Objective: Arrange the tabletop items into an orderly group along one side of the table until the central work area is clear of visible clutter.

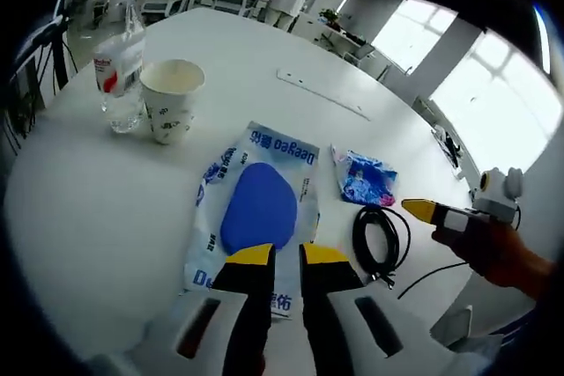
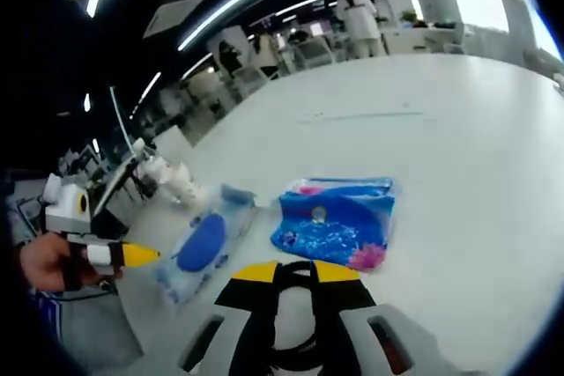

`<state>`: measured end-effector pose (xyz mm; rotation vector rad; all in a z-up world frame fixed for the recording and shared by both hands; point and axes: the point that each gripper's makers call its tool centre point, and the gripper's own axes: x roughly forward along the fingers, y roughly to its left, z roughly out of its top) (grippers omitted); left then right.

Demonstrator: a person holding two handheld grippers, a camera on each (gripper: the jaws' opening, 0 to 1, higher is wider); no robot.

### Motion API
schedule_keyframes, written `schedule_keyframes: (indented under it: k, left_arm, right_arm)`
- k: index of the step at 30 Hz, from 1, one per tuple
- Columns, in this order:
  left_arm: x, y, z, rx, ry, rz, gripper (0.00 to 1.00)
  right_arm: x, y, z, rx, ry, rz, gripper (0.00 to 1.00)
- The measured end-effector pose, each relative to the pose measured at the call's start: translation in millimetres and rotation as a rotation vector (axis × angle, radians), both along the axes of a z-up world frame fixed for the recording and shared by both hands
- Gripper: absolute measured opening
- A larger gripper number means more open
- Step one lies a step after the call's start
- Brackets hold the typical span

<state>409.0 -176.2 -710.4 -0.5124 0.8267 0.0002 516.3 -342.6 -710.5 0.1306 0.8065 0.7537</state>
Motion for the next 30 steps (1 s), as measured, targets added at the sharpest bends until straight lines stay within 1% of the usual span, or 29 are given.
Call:
schedule_keyframes:
  k: [5,9,12,16,18,21,23,28,30]
  left_arm:
    - [-14.1,3.4,-2.2,-0.017,0.013,0.030,0.07]
    - [-24.4,4.2,-4.0,-0.022,0.022,0.045,0.07]
    - [-33.6,4.1,-8.0,-0.041,0.031,0.065,0.07]
    - [-43.5,5.6,-12.0,-0.026,0.041,0.074,0.08]
    - [-48.4,4.8,-14.3,-0.032,0.048,0.080,0.08]
    - [-54.5,2.5,-18.1,-0.031,0.058,0.079,0.09]
    - [-58.0,0.0,-20.9,-0.045,0.066,0.086,0.10]
    - [-61.6,-1.3,-31.5,-0.068,0.089,0.099,0.10]
    - [-61.5,-1.2,-32.7,-0.072,0.093,0.102,0.11]
  right_arm:
    - [-9.0,2.6,-1.2,0.000,0.001,0.017,0.11]
    - [-20.2,4.4,-4.8,-0.003,0.007,0.031,0.11]
    - [-28.4,5.3,-7.8,-0.001,0.013,0.034,0.11]
    - [-36.7,7.7,-11.0,-0.003,0.018,0.045,0.12]
    - [-40.3,8.5,-11.0,0.001,0.019,0.045,0.12]
    - [-45.9,11.4,-9.8,0.004,0.017,0.056,0.13]
    - [-48.5,12.3,-10.2,0.006,0.019,0.063,0.15]
    - [-51.5,11.4,-11.2,0.009,0.022,0.061,0.15]
    - [-53.6,10.1,-10.6,0.012,0.024,0.056,0.15]
